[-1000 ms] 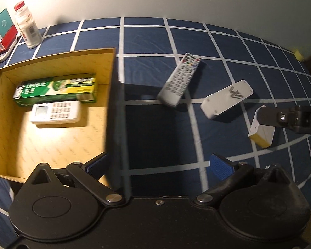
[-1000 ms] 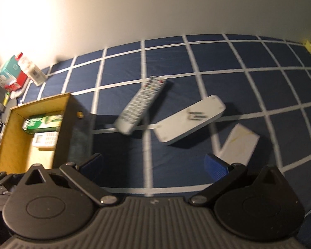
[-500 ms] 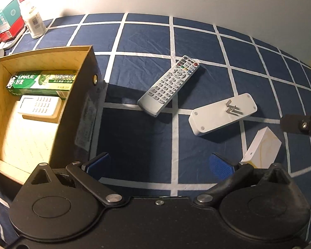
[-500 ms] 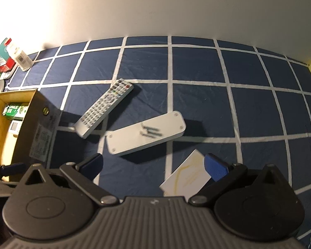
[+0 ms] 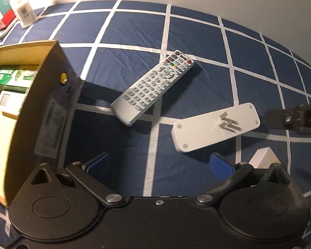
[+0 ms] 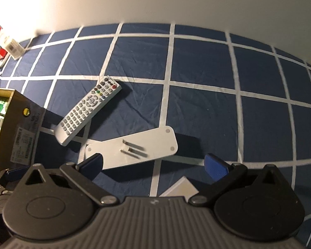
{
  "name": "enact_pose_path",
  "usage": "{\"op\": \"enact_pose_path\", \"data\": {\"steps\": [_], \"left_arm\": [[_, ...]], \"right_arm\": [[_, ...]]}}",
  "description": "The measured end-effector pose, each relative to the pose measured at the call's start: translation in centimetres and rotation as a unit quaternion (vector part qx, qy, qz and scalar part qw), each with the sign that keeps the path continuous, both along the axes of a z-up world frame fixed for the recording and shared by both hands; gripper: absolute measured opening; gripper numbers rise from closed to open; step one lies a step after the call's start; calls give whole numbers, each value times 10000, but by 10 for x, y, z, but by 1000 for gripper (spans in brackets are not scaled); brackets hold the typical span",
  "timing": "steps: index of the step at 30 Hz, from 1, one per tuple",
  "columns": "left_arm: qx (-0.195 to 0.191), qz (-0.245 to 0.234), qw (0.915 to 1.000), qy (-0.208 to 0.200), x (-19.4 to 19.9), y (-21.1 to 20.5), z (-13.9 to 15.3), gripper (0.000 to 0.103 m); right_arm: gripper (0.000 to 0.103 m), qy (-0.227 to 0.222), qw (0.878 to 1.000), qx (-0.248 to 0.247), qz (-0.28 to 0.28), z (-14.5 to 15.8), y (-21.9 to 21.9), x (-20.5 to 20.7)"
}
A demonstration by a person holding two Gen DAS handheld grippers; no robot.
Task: Organize objects
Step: 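Move the right tool out of the box toward the white plug adapter, then close the right tool on the white plug adapter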
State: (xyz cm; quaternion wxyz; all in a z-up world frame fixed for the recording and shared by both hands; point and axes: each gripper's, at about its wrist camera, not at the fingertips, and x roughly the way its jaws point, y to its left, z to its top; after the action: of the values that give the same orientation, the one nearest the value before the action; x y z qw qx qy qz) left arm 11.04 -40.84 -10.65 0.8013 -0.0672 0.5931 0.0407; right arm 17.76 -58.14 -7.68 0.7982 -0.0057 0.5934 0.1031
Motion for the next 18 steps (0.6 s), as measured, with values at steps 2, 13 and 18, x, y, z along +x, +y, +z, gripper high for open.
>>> {"op": "enact_pose_path", "data": {"steps": [2,13,18], "left_arm": [[-28,17,10000,74,7,-4,-8,103],[-260,105,9988,406,36,-16,-53,103],[-462,157,9971,582,43,-18,-64,103]], "right_arm": [[103,94,9999,5,76,-10,2,9],[103,631,9975,76,312,-68,8,44],[103,773,9964,181,306,-79,6,53]]}}
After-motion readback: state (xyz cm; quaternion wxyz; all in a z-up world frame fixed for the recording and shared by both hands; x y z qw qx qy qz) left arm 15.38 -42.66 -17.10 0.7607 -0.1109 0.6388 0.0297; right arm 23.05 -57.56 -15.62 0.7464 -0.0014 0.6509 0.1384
